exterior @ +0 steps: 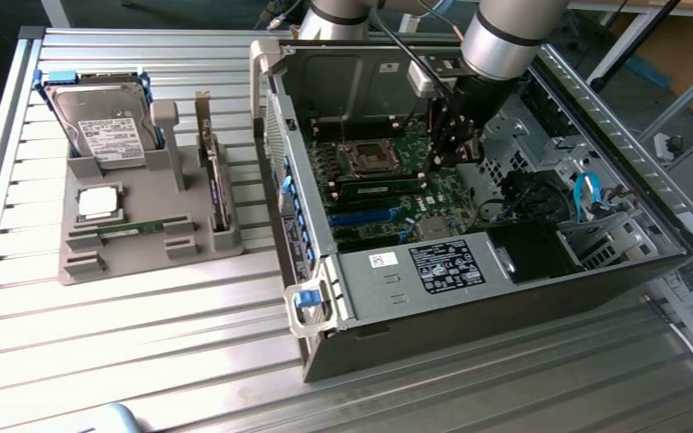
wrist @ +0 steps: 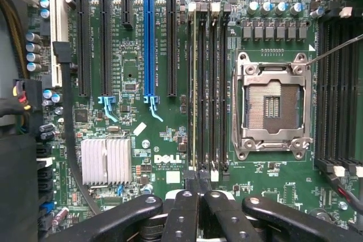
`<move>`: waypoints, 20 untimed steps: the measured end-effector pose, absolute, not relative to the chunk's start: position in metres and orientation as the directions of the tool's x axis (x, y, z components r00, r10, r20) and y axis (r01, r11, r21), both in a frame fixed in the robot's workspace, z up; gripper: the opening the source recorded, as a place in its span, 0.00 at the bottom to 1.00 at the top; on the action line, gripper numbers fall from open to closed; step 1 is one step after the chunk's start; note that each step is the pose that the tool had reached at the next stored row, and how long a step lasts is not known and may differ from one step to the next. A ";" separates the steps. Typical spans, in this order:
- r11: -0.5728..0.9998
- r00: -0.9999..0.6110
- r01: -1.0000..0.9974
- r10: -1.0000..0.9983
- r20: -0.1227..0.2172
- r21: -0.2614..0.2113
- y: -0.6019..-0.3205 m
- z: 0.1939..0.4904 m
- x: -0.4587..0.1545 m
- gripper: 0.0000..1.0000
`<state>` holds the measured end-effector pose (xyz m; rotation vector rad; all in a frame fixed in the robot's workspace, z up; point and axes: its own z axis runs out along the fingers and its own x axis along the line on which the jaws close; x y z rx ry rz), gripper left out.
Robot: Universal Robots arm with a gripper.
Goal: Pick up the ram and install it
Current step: 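Press down the ram until it locks into place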
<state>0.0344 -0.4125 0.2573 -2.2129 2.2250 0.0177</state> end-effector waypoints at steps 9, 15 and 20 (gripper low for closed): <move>0.005 -0.005 -1.000 -1.000 -0.010 0.006 -0.413 0.257 0.034 0.11; 0.005 -0.006 -1.000 -1.000 -0.010 0.006 -0.413 0.257 0.030 0.11; 0.005 -0.006 -1.000 -1.000 -0.010 0.007 -0.413 0.257 0.023 0.11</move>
